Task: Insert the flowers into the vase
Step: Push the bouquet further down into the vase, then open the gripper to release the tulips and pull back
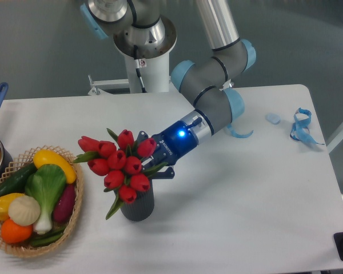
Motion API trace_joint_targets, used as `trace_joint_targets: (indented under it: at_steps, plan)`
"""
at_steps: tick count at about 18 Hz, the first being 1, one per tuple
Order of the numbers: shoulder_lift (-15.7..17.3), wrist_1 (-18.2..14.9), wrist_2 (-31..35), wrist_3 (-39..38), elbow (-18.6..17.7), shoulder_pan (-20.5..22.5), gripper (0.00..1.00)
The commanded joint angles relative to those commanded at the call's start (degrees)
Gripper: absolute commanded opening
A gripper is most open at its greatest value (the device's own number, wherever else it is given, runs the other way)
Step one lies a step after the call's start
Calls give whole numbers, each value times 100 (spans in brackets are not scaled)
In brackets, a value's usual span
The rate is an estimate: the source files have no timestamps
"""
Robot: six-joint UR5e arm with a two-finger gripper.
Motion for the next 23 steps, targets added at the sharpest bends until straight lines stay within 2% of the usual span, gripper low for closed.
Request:
trace_joint_targets:
  at_steps: [3,5,6,11,14,15,16,19,21,23]
  plan:
    - [-44,-9,0,202,-53,-9,10]
    - [-79,-9,0,431,-53,-9,23]
    - [-79,-17,0,458,-53,-9,25]
    - [-53,-17,-17,484,17,9,69]
    - [-44,9,-18,484,17,9,83]
    - [-44,9,-18,484,17,9,96]
    - [-36,9,-9,484,17,9,100]
    - [-9,18,-18,493,17,26,100]
    - [262,44,87,563,-18,88,100]
    - [640,18,709,546,-79,359,100]
